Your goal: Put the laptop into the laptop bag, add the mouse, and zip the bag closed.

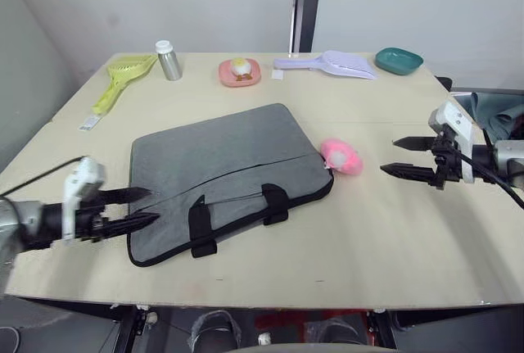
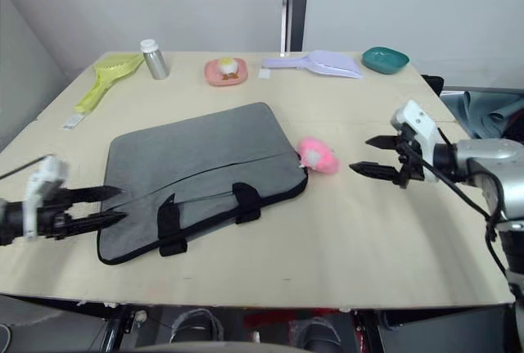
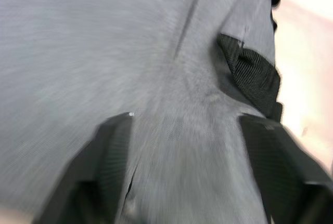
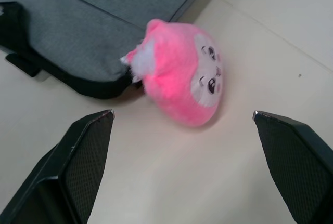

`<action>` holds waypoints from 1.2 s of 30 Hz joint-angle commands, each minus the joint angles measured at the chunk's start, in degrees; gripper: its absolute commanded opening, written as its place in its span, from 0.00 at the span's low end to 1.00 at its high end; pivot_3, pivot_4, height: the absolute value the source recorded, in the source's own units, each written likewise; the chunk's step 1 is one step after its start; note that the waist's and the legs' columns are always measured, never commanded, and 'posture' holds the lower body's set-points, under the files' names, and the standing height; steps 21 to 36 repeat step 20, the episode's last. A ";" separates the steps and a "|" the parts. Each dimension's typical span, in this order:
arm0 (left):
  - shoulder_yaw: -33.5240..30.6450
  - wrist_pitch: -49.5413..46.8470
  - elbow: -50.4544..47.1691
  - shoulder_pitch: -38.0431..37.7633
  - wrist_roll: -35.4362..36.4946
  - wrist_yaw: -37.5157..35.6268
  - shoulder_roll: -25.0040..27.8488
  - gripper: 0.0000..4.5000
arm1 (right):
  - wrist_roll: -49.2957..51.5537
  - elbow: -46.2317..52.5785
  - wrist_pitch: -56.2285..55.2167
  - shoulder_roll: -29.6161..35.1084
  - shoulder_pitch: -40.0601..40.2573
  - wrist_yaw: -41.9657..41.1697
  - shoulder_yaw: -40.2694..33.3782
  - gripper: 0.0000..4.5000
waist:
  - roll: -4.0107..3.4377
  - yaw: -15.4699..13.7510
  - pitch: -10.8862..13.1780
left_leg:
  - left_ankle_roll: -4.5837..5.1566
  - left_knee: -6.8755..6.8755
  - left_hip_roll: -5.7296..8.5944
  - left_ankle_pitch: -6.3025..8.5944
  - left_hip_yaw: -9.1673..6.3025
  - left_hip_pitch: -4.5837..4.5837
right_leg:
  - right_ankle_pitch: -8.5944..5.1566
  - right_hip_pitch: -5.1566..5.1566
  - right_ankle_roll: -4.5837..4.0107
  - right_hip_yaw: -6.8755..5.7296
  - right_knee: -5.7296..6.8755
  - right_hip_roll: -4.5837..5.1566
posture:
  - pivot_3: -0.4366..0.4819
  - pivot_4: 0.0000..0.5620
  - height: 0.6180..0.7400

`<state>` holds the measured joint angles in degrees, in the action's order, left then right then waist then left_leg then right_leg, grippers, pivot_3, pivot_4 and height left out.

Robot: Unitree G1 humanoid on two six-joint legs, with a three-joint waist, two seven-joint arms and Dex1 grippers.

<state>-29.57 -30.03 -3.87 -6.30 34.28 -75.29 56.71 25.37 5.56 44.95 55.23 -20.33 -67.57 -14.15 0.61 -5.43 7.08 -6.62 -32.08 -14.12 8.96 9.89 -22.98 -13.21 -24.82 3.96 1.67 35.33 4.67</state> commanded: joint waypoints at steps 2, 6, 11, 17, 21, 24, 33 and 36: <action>-16.35 -10.66 -2.99 -7.38 4.04 0.03 4.12 0.99 | 3.87 3.53 0.68 0.99 3.10 1.23 -6.01 1.00 | 0.07 0.18 0.06 | -0.03 -0.04 -0.08 0.01 0.01 0.08 | -0.10 0.02 -0.30 0.04 0.04 -0.08 | 0.48 0.27 1.00; -25.95 -11.02 -2.02 -16.69 -1.38 -1.55 5.41 0.99 | 5.20 4.47 0.19 -0.21 6.58 3.53 -7.98 1.00 | 0.14 0.30 0.12 | -0.06 -0.14 -0.12 0.03 0.03 0.20 | -0.07 0.09 -0.33 0.09 0.12 -0.10 | 0.48 0.27 1.00; -30.64 -13.18 1.16 -18.53 -2.28 -1.03 6.99 0.99 | 4.98 2.73 -3.48 -1.21 6.48 6.03 -8.18 1.00 | 0.17 -0.11 0.23 | -0.06 -0.22 -0.13 0.03 -0.02 0.48 | -0.04 0.35 -0.33 0.06 0.17 -0.10 | 0.48 0.27 1.00; -31.10 -17.56 0.95 -16.57 -0.68 2.01 5.49 0.99 | 6.91 3.81 -3.03 -2.57 6.02 7.75 -6.56 1.00 | 0.14 -0.01 0.29 | -0.50 -0.26 -0.12 0.31 -0.02 1.03 | -0.05 0.90 -0.34 0.08 0.20 -0.08 | 0.48 0.27 1.00; -29.09 -19.76 1.30 -13.66 1.08 4.58 4.80 0.99 | 7.46 3.95 -3.11 -2.97 5.57 8.74 -6.14 1.00 | 0.13 0.01 0.29 | -0.28 -0.28 -0.12 0.17 -0.02 1.02 | -0.04 0.89 -0.35 0.08 0.22 -0.09 | 0.48 0.27 1.00; -29.09 -19.76 1.30 -13.66 1.08 4.58 4.80 0.99 | 7.46 3.95 -3.11 -2.97 5.57 8.74 -6.14 1.00 | 0.13 0.01 0.29 | -0.28 -0.28 -0.12 0.17 -0.02 1.02 | -0.04 0.89 -0.35 0.08 0.22 -0.09 | 0.48 0.27 1.00; -29.09 -19.76 1.30 -13.66 1.08 4.58 4.80 0.99 | 7.46 3.95 -3.11 -2.97 5.57 8.74 -6.14 1.00 | 0.13 0.01 0.29 | -0.28 -0.28 -0.12 0.17 -0.02 1.02 | -0.04 0.89 -0.35 0.08 0.22 -0.09 | 0.48 0.27 1.00; -29.09 -19.76 1.30 -13.66 1.08 4.58 4.80 0.99 | 7.46 3.95 -3.11 -2.97 5.57 8.74 -6.14 1.00 | 0.13 0.01 0.29 | -0.28 -0.28 -0.12 0.17 -0.02 1.02 | -0.04 0.89 -0.35 0.08 0.22 -0.09 | 0.48 0.27 1.00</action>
